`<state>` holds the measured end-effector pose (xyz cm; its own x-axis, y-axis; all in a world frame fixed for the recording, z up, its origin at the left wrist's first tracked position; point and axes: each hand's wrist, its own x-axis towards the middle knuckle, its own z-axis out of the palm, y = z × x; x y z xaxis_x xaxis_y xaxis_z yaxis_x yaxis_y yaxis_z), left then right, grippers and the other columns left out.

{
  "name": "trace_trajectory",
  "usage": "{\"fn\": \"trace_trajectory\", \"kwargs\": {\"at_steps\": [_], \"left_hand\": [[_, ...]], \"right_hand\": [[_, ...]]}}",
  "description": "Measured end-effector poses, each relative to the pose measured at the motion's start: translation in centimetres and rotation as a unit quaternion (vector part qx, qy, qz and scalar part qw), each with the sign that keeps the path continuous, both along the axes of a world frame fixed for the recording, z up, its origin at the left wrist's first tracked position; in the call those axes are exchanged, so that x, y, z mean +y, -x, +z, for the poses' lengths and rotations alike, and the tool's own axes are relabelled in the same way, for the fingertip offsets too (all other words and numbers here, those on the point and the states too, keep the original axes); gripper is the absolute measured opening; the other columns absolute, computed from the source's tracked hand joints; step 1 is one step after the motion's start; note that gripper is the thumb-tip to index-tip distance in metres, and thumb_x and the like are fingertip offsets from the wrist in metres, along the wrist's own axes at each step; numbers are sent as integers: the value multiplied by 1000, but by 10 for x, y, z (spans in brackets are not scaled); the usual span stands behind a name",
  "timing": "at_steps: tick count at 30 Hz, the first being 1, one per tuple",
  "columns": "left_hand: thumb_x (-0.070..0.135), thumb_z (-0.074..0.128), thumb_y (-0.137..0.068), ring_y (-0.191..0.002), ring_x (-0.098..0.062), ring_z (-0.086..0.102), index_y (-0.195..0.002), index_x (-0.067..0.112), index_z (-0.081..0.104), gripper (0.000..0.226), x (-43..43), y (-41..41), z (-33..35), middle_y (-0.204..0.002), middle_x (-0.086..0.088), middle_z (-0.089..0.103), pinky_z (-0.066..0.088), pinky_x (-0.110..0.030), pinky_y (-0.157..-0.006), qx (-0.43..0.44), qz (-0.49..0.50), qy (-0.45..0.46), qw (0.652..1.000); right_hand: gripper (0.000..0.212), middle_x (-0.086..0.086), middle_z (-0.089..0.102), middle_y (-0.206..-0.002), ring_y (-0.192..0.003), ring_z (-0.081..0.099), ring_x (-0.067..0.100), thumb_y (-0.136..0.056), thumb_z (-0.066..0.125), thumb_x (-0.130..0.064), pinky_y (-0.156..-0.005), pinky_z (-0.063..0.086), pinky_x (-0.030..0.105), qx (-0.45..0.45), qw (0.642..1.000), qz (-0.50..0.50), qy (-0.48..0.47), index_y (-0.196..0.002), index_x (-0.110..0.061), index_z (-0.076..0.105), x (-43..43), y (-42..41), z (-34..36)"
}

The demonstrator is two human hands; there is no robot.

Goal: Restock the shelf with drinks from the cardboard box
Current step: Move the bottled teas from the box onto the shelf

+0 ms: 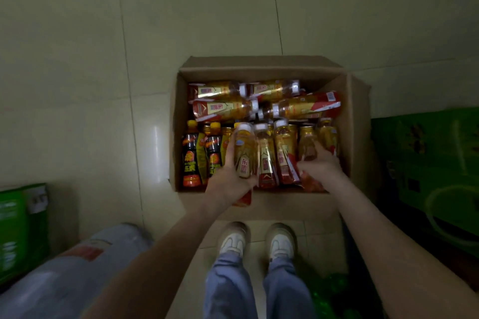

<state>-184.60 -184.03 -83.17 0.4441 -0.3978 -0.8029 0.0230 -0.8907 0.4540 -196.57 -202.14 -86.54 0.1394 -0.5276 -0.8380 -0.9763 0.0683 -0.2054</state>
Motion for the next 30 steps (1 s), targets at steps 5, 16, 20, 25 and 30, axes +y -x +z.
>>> {"fn": "trace_trajectory", "kwargs": {"at_steps": [5, 16, 20, 25, 30], "left_hand": [[36, 67, -85, -97, -18, 63, -142, 52, -15, 102, -1, -22, 108, -112, 5, 58, 53, -34, -86, 30, 97, 92, 991], [28, 75, -80, -102, -13, 64, -144, 52, 2, 100, -10, -17, 396, -120, 9, 56, 54, -38, -91, 110, -12, 283, 953], [19, 71, -81, -93, -10, 68, -141, 51, 1, 97, 1, 9, 491, -123, 6, 48, 56, -29, -73, 140, -60, 375, 914], [19, 66, -84, -96, 2, 64, -139, 51, -5, 95, 36, 74, 588, -121, 18, 39, 55, -24, -75, 114, -157, 440, 877], [22, 69, -83, -113, -13, 58, -143, 48, -9, 102, 84, 170, 649, -129, 17, 38, 54, -35, -90, 78, -247, 477, 840]], "right_hand": [[75, -2, 48, -129, -116, 48, 24, -81, 72, -17, -91, 44, 37, -162, 956, -227, -88, -142, -42, 37, 33, 15, 128], [83, 6, 67, -122, -110, 65, 26, -68, 71, -2, -80, 55, 36, -497, 811, -276, -138, -139, -32, 41, 75, 39, 446], [77, 14, 65, -122, -108, 65, 31, -64, 71, -7, -79, 57, 36, -535, 798, -240, -136, -135, -19, 46, 90, 77, 535], [64, 7, 68, -118, -105, 67, 25, -70, 64, -6, -75, 58, 33, -581, 778, -223, -89, -126, -33, 49, 137, 150, 626], [72, 5, 67, -120, -107, 66, 25, -69, 69, -9, -77, 57, 38, -618, 749, -240, -7, -132, -35, 44, 210, 253, 680]]}}
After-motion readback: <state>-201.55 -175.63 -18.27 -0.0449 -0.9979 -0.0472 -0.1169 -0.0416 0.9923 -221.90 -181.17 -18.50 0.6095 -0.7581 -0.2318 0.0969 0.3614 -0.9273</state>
